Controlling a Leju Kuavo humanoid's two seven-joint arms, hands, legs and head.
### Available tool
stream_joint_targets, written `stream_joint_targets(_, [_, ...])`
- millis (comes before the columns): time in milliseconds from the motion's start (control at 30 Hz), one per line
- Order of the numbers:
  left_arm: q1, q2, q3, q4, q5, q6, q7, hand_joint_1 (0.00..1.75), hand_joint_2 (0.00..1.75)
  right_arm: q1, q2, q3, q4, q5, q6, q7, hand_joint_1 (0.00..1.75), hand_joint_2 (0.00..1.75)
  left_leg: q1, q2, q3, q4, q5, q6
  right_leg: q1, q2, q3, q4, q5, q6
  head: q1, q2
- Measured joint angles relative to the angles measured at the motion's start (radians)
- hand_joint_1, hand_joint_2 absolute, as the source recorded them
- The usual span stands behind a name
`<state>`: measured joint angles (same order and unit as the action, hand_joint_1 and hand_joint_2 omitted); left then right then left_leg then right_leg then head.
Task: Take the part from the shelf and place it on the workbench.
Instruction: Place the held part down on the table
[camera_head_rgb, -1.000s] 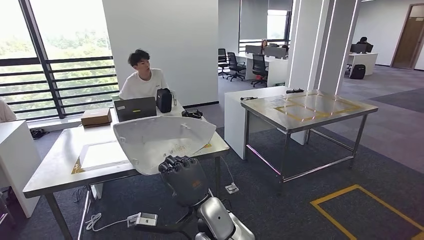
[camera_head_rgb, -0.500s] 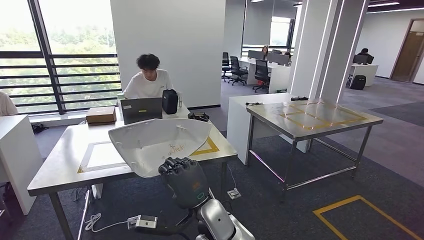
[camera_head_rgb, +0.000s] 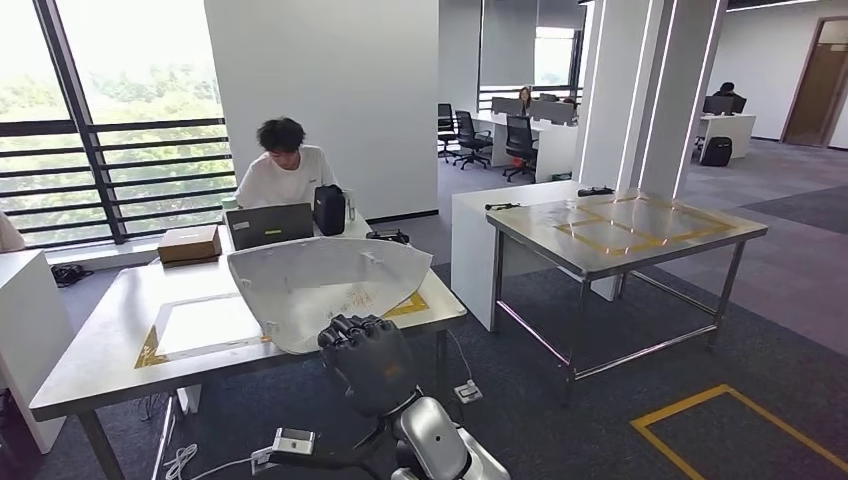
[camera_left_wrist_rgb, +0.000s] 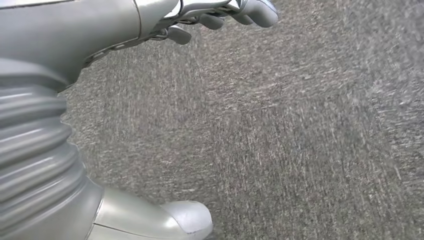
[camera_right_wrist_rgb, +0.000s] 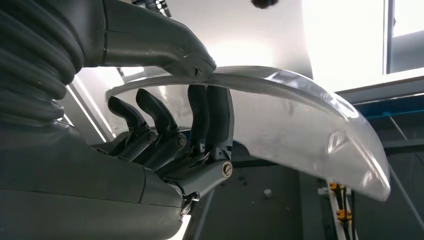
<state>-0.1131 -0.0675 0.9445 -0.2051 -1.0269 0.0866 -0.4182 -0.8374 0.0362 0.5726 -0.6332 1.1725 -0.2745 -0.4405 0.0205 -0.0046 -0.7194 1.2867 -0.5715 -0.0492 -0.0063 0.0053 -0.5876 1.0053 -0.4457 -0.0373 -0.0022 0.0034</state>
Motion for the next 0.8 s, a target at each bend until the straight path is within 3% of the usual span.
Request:
stream_joint_targets(33, [0.002,0.000,0.000,0.000,0.000,-0.001,0.001,0.00,1.75,0.002,0.000,0.000,0.001,0.000,-0.001,-0.003,1.59,1.75,0.000,0.000,-0.019,0.018,0.011,-0.001,0.000,0.001,0.006,0.001,-0.005,0.001,-0.001,0.000])
stream_joint_targets(67, [0.003,0.000,0.000,0.000,0.000,-0.001,0.001,0.00,1.75,0.003,0.000,0.000,0.002,-0.001,-0.002,-0.005,1.59,1.75,0.000,0.000,-0.016,-0.007,0.042,-0.001,0.000,0.002,0.013,0.001,-0.011,0.003,-0.001,0.000])
stream_joint_targets(133, [0.003,0.001,0.000,0.000,0.000,-0.002,0.001,0.00,1.75,0.003,0.000,0.000,0.003,-0.003,-0.004,-0.009,1.59,1.75,0.000,0.001,0.035,-0.139,0.126,0.002,-0.001,0.003,0.029,0.005,-0.026,0.010,-0.002,0.000])
stream_joint_targets(200, [0.003,0.001,0.000,0.000,0.001,-0.002,0.000,0.00,1.75,0.001,0.000,0.000,0.004,-0.004,-0.006,-0.009,1.59,1.75,-0.002,0.002,0.082,-0.244,0.161,0.011,0.003,0.004,0.036,0.010,-0.040,0.020,-0.002,0.000])
stream_joint_targets(300, [0.003,0.001,0.000,0.000,0.003,-0.003,-0.002,0.00,1.75,-0.001,0.000,0.000,0.006,-0.005,-0.010,-0.009,1.59,1.75,-0.005,0.000,0.093,-0.261,0.150,0.032,0.006,0.004,0.037,0.009,-0.049,0.036,0.001,0.000])
stream_joint_targets(367, [0.003,0.000,0.000,0.000,0.006,-0.003,-0.004,0.00,1.75,-0.003,0.000,0.000,0.006,-0.006,-0.011,-0.008,1.59,1.75,-0.003,0.000,0.099,-0.263,0.145,0.046,0.004,0.002,0.026,0.039,-0.068,0.049,0.003,0.000])
stream_joint_targets(433, [0.003,0.000,0.001,0.000,0.008,-0.003,-0.005,0.00,1.75,-0.004,0.000,0.000,0.007,-0.006,-0.011,-0.007,1.59,1.75,-0.001,0.000,0.105,-0.265,0.139,0.056,0.002,0.000,-0.034,0.151,-0.116,0.058,0.006,0.000])
stream_joint_targets(500, [0.003,0.000,0.001,0.000,0.008,-0.003,-0.005,0.00,1.75,-0.001,-0.001,0.000,0.009,-0.006,-0.011,-0.006,1.59,1.75,-0.002,0.000,0.108,-0.264,0.133,0.061,0.001,-0.001,-0.118,0.286,-0.157,0.062,0.007,0.000])
stream_joint_targets(533, [0.004,0.000,0.001,0.000,0.008,-0.003,-0.005,0.00,1.75,0.001,-0.001,0.000,0.010,-0.006,-0.011,-0.006,1.59,1.75,-0.002,-0.001,0.112,-0.263,0.129,0.061,0.001,-0.001,-0.144,0.314,-0.151,0.061,0.007,0.000])
stream_joint_targets(567, [0.005,0.000,0.002,0.000,0.009,-0.003,-0.005,0.00,1.75,0.002,-0.001,0.000,0.012,-0.006,-0.011,-0.006,1.59,1.75,-0.002,-0.002,0.117,-0.262,0.125,0.061,0.001,-0.001,-0.149,0.300,-0.123,0.059,0.008,0.000])
stream_joint_targets(633, [0.006,0.000,0.002,0.000,0.009,-0.003,-0.005,0.00,1.75,0.002,-0.002,0.000,0.014,-0.006,-0.011,-0.006,1.59,1.75,-0.002,-0.004,0.131,-0.262,0.115,0.057,0.003,-0.001,-0.102,0.169,-0.032,0.049,0.009,0.000])
stream_joint_targets(667, [0.006,-0.002,0.002,0.000,0.009,-0.003,-0.005,0.00,1.75,0.001,-0.002,0.000,0.014,-0.006,-0.011,-0.006,1.59,1.75,-0.004,-0.004,0.137,-0.261,0.109,0.053,0.006,-0.001,-0.072,0.097,0.001,0.043,0.008,0.000])
stream_joint_targets(733, [0.005,-0.003,0.002,0.001,0.009,-0.003,-0.005,0.00,1.75,-0.001,-0.002,0.000,0.015,-0.006,-0.011,-0.006,1.59,1.75,-0.005,-0.004,0.141,-0.262,0.101,0.042,0.012,-0.002,-0.038,0.018,0.023,0.033,0.007,0.000])
stream_joint_targets(800, [0.005,-0.003,0.002,0.001,0.009,-0.003,-0.005,0.00,1.75,-0.002,-0.003,0.000,0.015,-0.006,-0.011,-0.006,1.59,1.75,-0.005,-0.003,0.145,-0.267,0.098,0.030,0.014,-0.001,-0.032,0.009,0.017,0.025,0.007,0.000])
